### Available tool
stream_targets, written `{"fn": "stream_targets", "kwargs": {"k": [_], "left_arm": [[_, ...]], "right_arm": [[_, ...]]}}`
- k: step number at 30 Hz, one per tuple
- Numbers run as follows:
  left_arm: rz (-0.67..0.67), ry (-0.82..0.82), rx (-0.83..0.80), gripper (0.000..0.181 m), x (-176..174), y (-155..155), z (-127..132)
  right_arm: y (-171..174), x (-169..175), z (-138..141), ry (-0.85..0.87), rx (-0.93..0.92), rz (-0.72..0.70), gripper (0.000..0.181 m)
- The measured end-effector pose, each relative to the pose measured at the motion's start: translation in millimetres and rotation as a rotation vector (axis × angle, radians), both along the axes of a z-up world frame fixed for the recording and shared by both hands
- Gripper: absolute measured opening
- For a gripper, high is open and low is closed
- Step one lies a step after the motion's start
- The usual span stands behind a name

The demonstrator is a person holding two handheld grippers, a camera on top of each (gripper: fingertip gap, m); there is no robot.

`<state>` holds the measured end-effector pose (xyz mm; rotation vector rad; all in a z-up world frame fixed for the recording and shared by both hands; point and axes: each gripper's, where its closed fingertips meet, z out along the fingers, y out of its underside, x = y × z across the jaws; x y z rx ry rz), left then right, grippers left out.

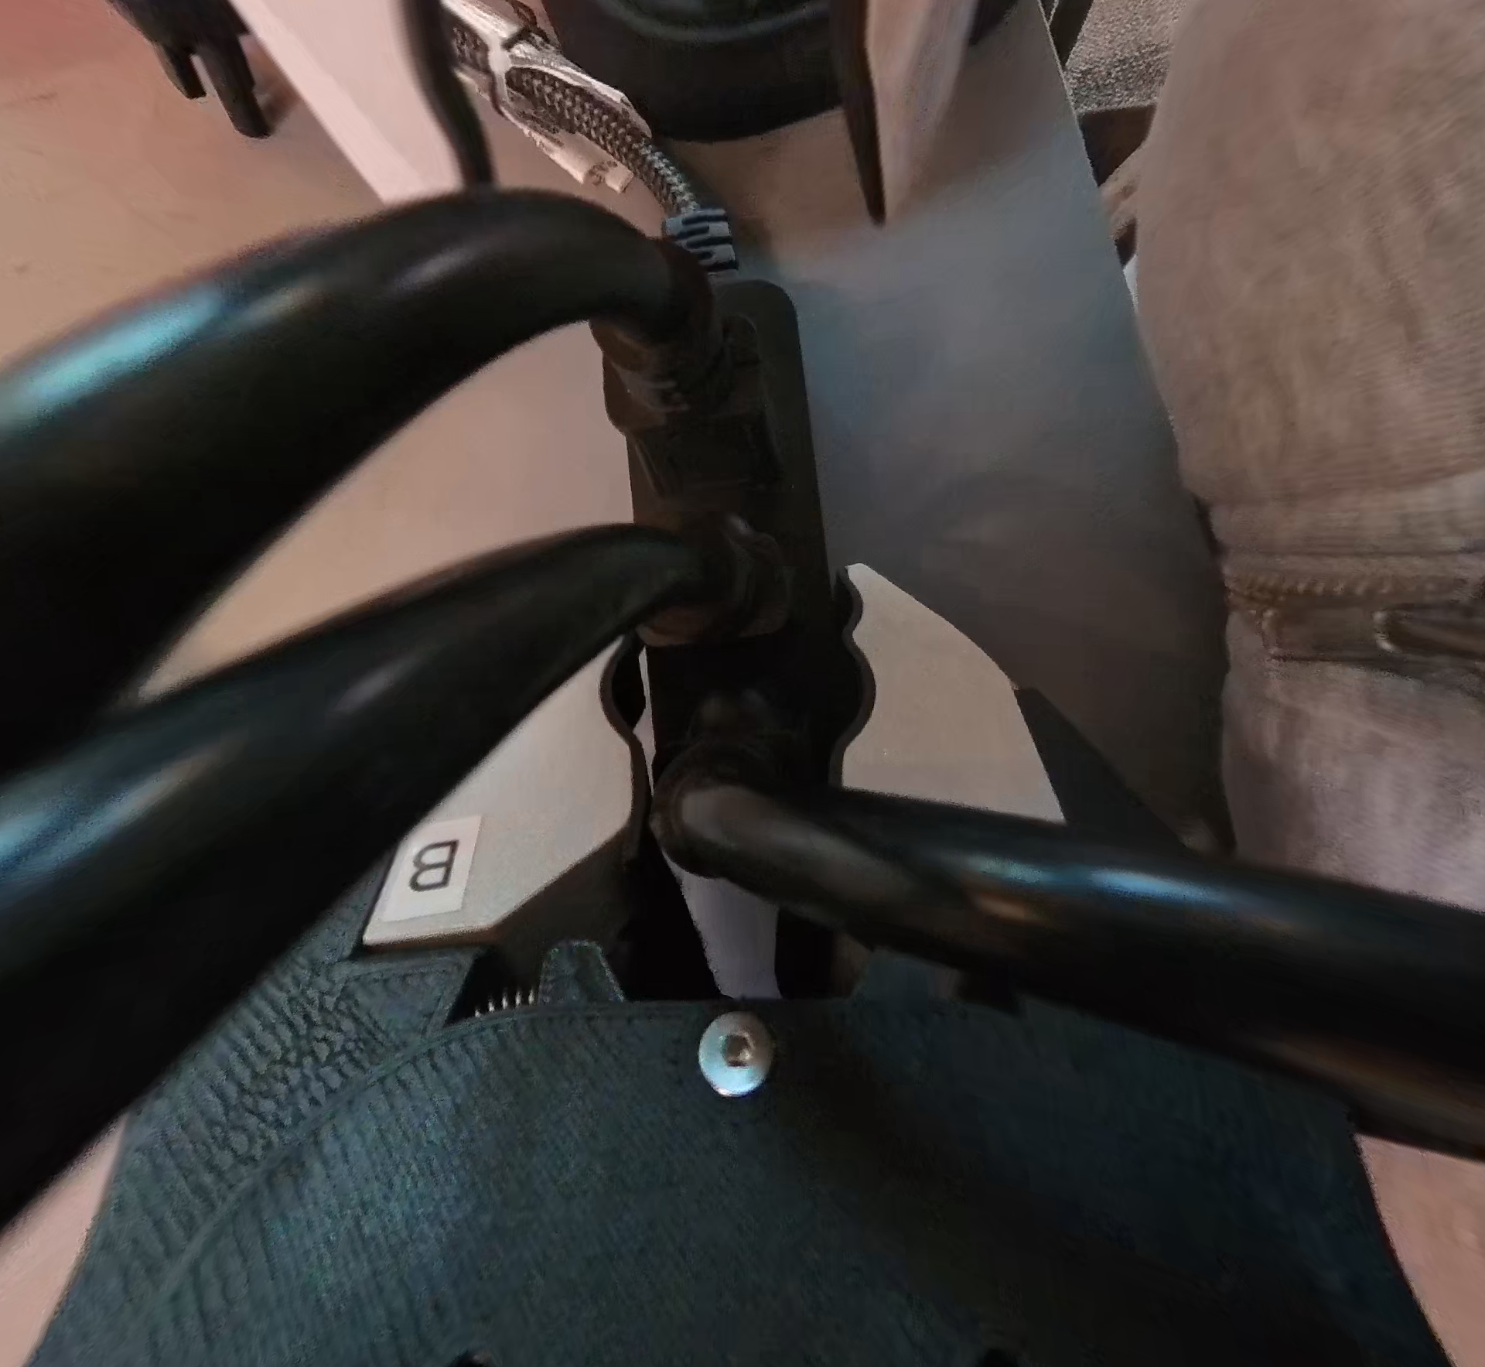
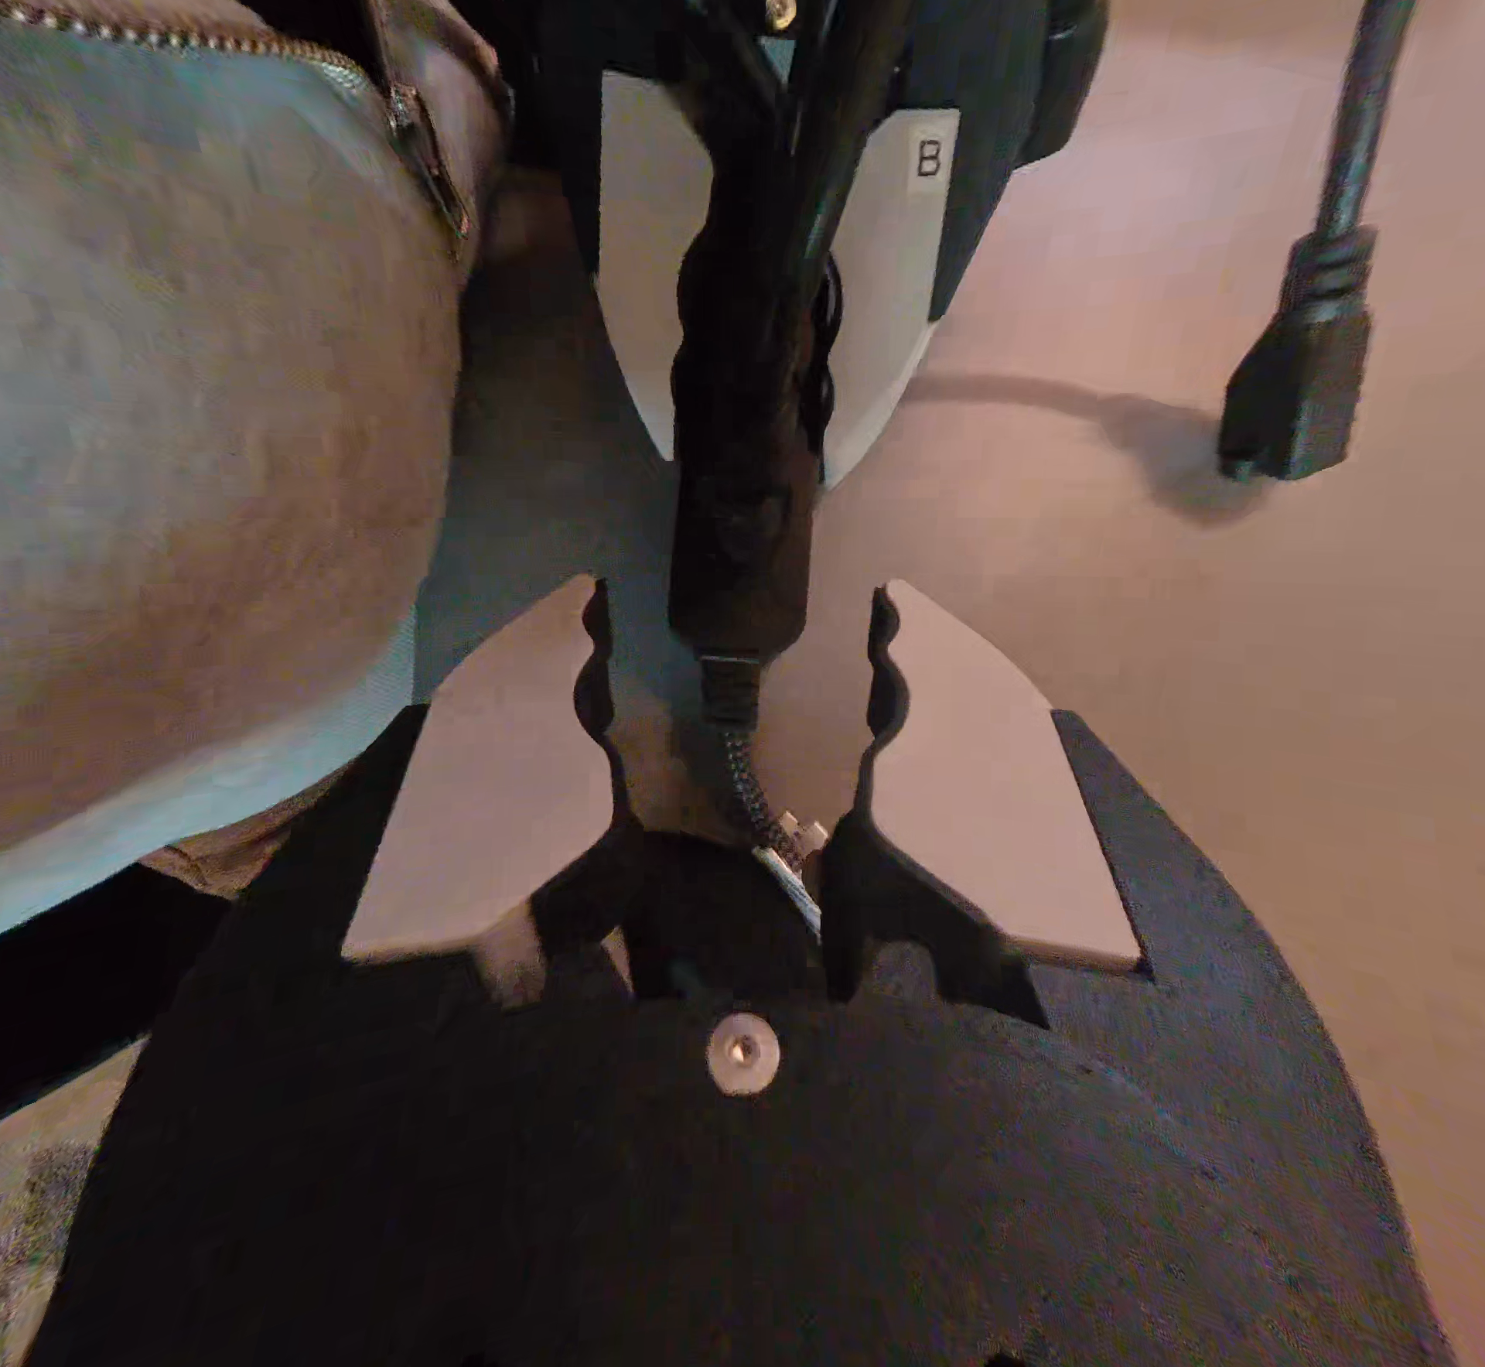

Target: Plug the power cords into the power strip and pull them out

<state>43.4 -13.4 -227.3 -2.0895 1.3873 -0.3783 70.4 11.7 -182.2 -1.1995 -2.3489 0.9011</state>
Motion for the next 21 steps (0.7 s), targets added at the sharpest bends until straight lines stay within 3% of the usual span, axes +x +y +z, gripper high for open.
{"fn": "stream_targets", "kwargs": {"k": [1,3,9,12,17,21], "left_arm": [[0.004,0.003,0.003,0.047,0,0,0],[0.006,0.001,0.004,0.045,0,0,0],[0.000,-0.010,0.014,0.045,0,0,0],[0.000,-0.010,0.013,0.045,0,0,0],[0.005,-0.002,0.041,0.045,3,1,0],[0.009,-0.004,-0.003,0.046,1,1,-1]], "right_arm": [[-7,-5,-1,0.033,-0.035,-0.011,0.056],[-11,-15,-2,0.090,-0.047,-0.025,0.042],[-12,-25,-13,0.070,-0.017,-0.019,0.027],[-12,-24,-13,0.058,-0.025,-0.012,0.026],[-13,-20,-11,0.039,0.110,0.048,0.026],[-12,-25,-12,0.066,0.014,0.051,0.026]]}}
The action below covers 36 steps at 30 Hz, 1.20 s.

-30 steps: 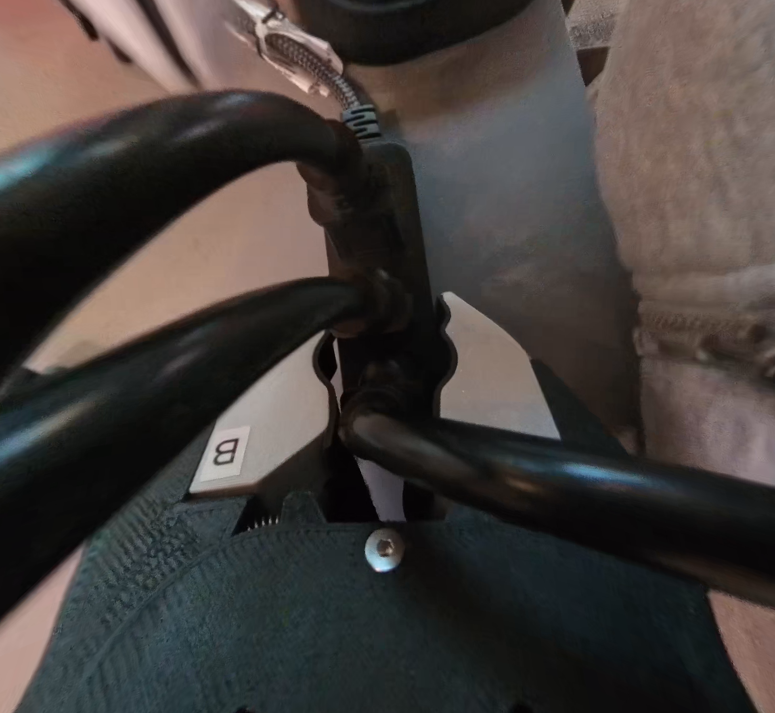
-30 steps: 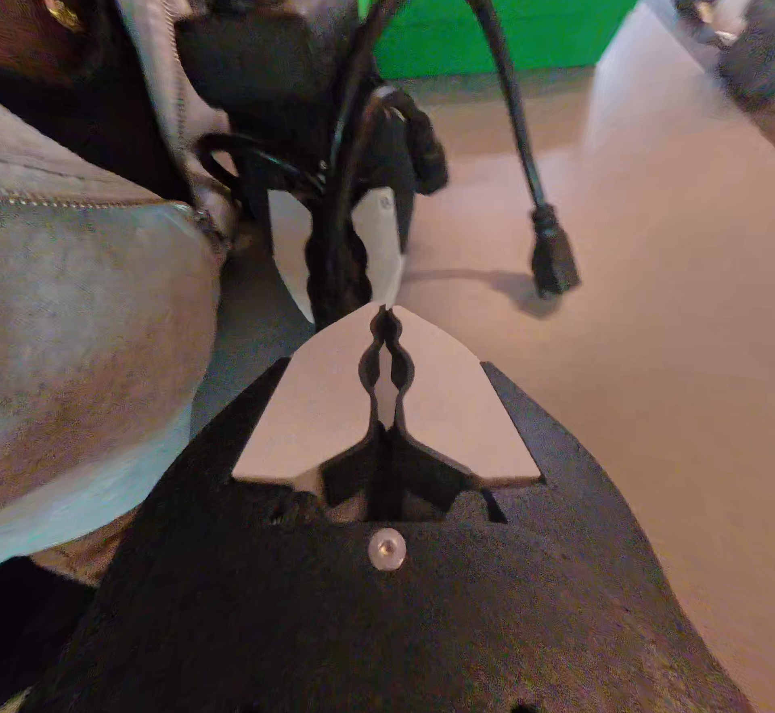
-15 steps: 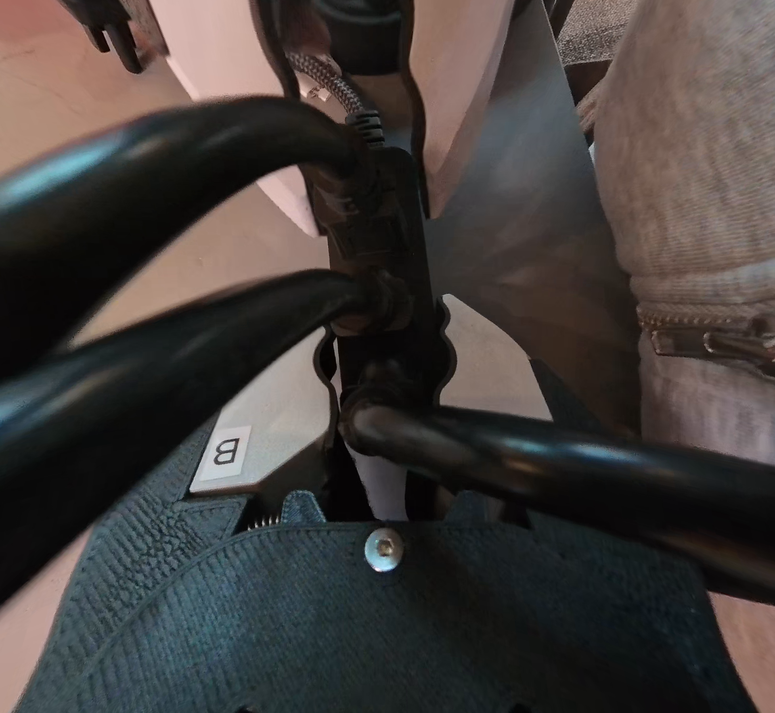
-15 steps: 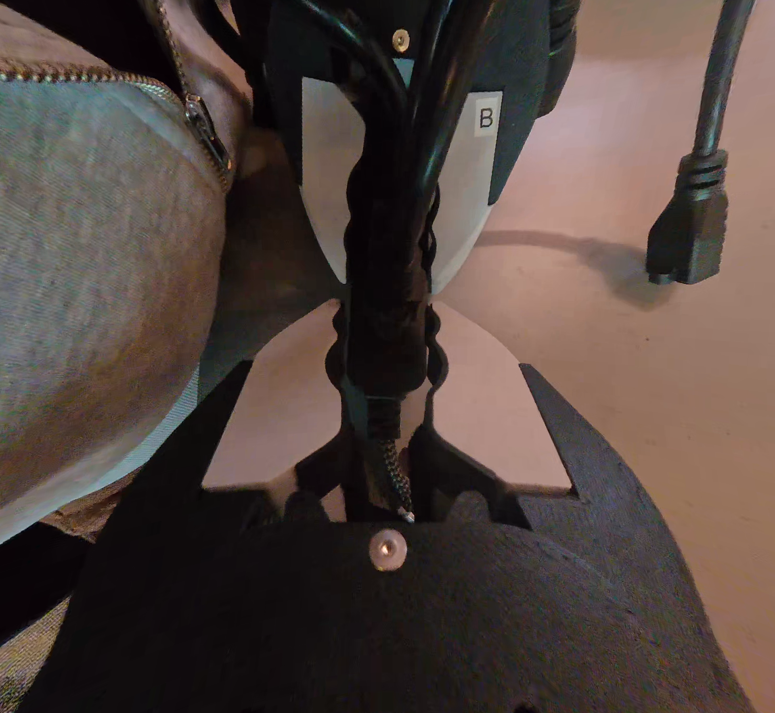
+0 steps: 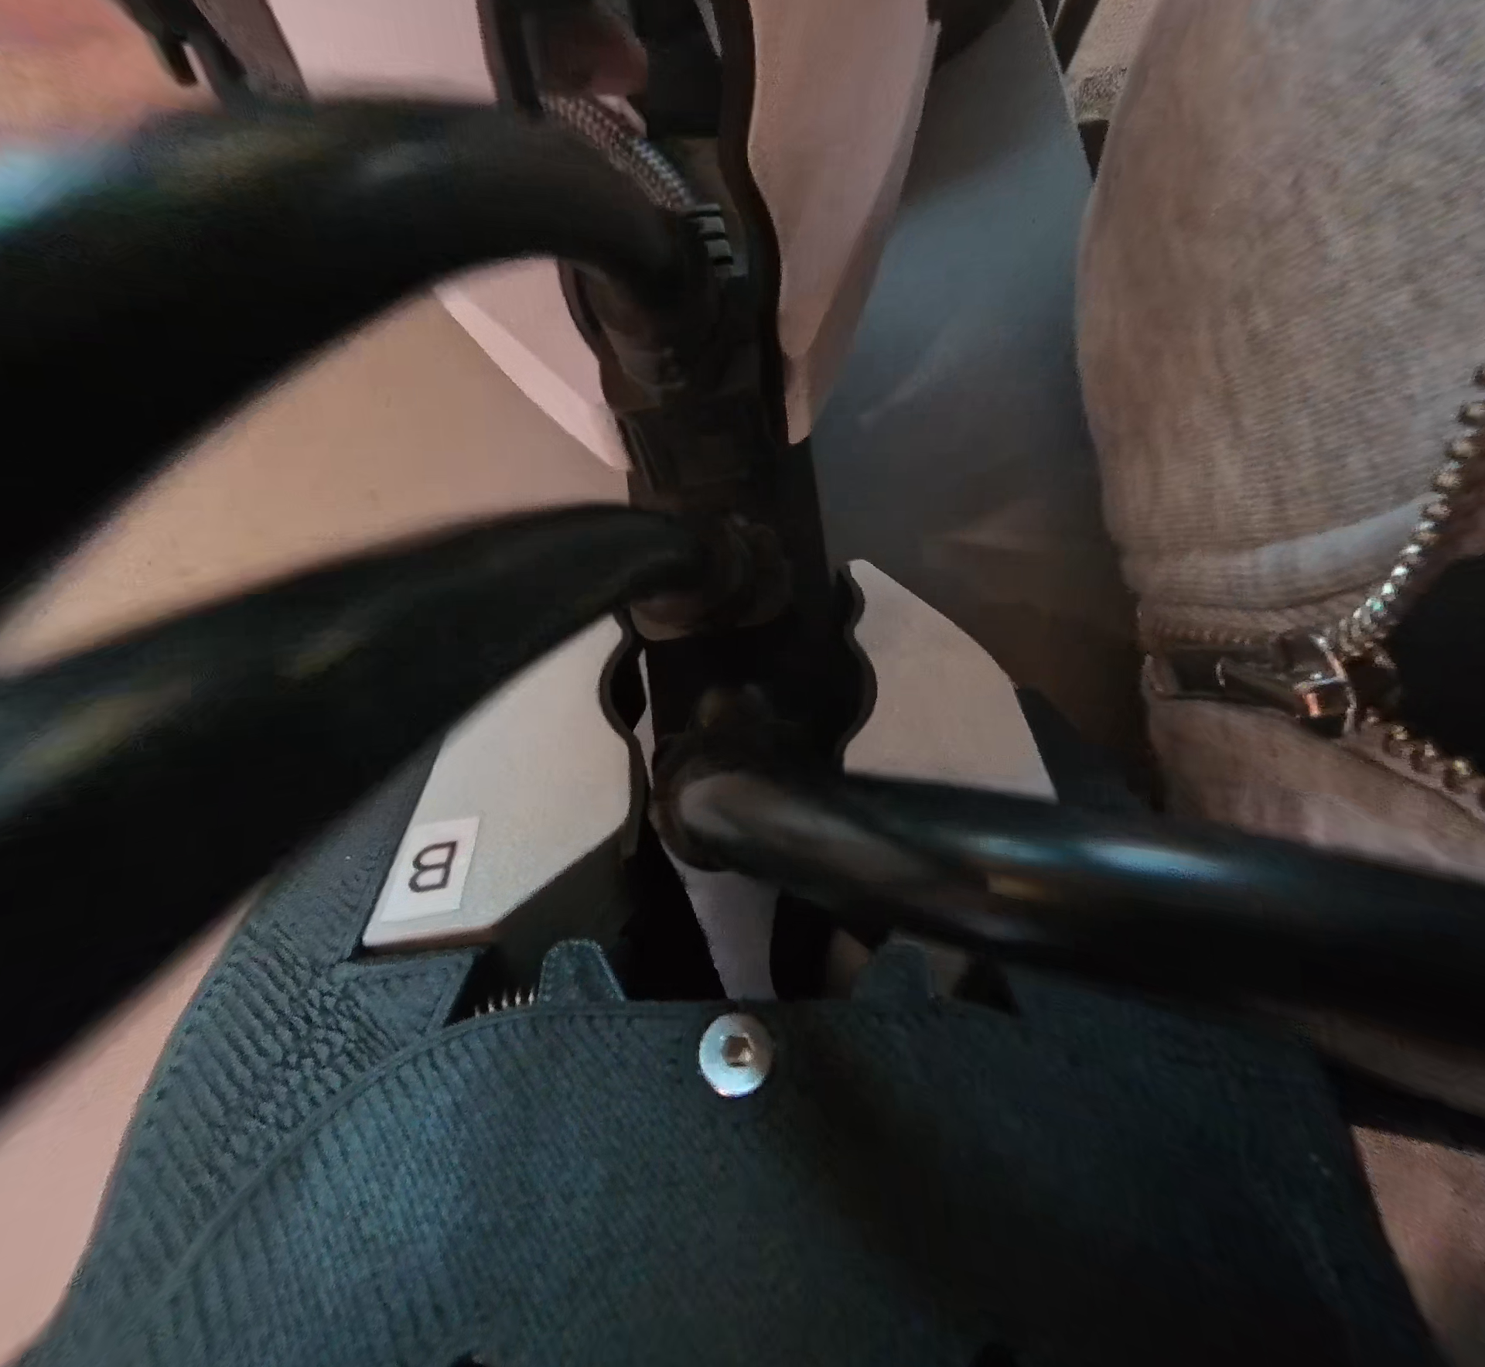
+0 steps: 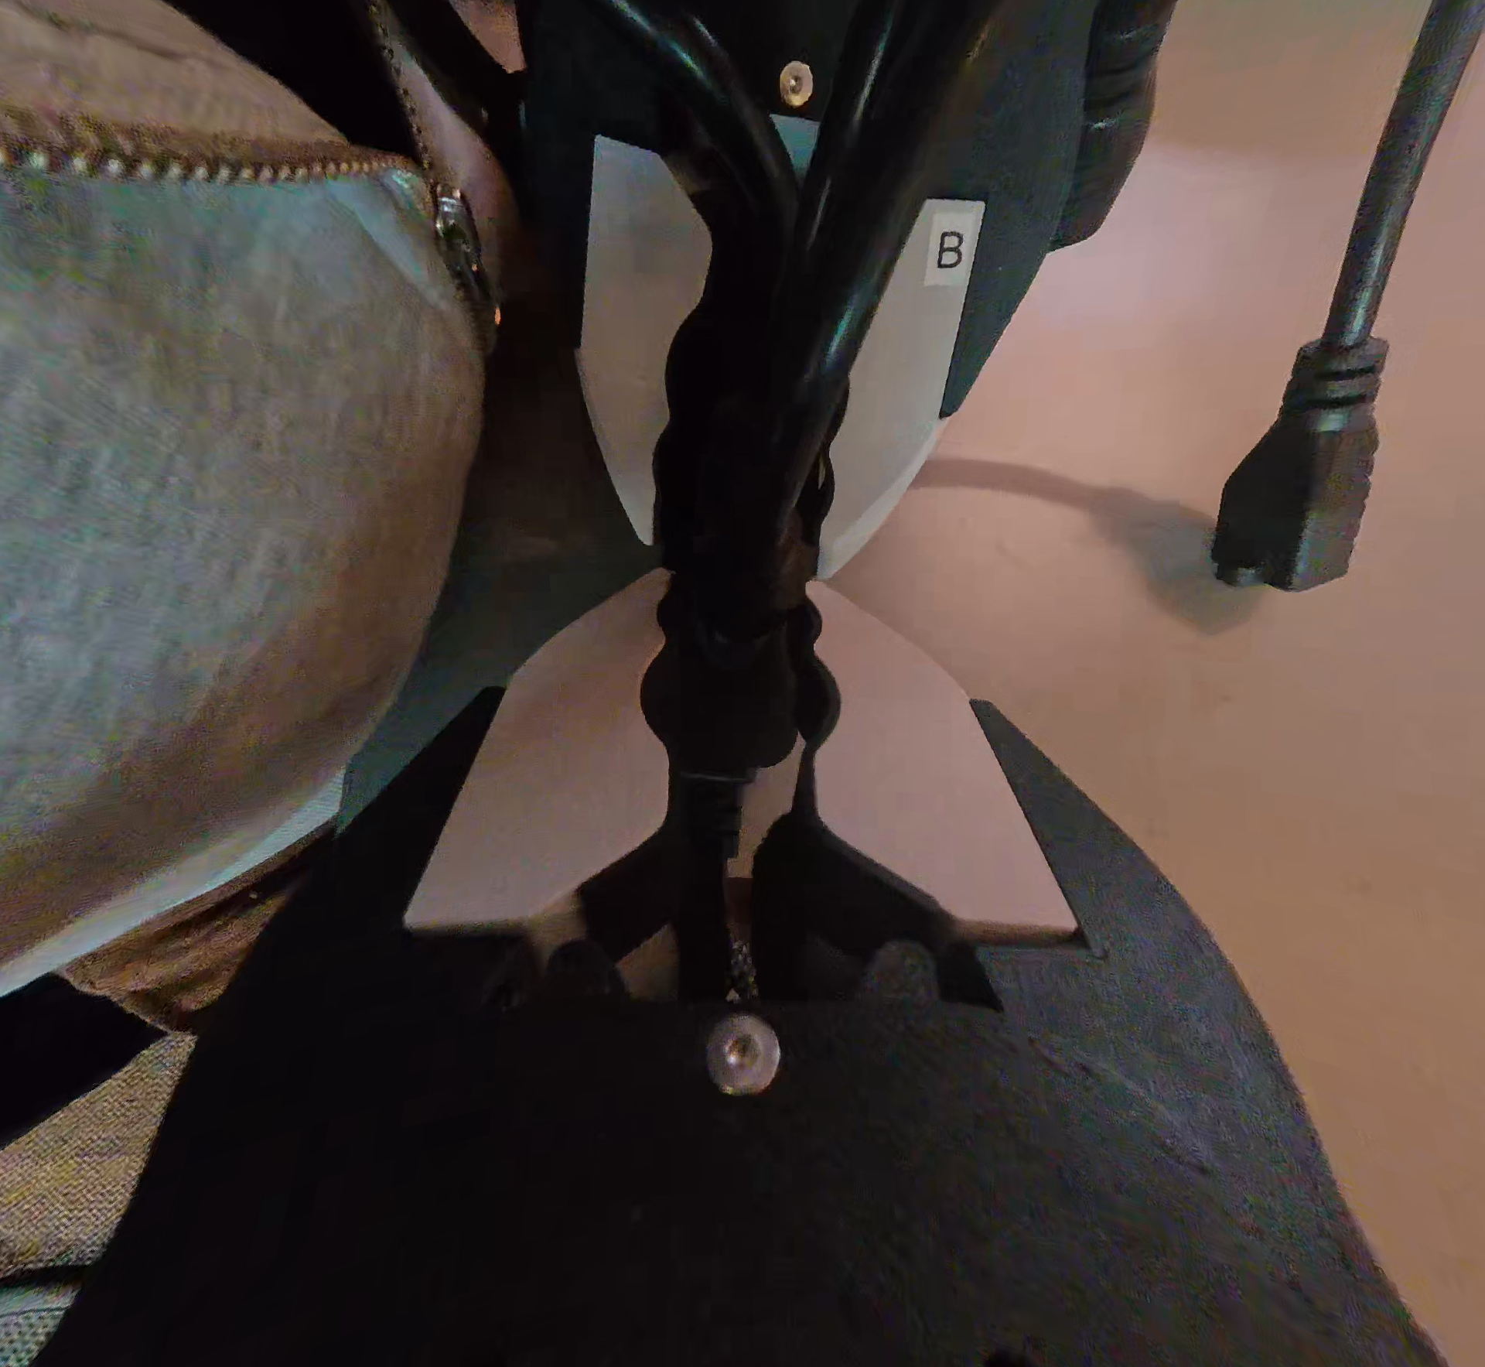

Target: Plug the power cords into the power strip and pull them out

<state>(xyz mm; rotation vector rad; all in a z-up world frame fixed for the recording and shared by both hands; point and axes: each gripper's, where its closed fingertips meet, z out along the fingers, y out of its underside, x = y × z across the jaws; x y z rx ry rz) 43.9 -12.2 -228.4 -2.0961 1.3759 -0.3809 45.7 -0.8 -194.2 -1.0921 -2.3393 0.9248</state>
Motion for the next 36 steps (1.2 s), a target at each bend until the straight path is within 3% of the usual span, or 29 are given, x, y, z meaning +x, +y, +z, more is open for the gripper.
{"fn": "stream_targets", "kwargs": {"k": [21,36], "left_arm": [[-0.010,-0.018,0.007,0.046,3,5,0],[-0.013,-0.013,-0.033,0.045,-2,5,-1]], "right_arm": [[1,4,2,0.006,0.046,0.021,0.026],[1,1,10,0.032,-0.043,0.022,0.024]]}}
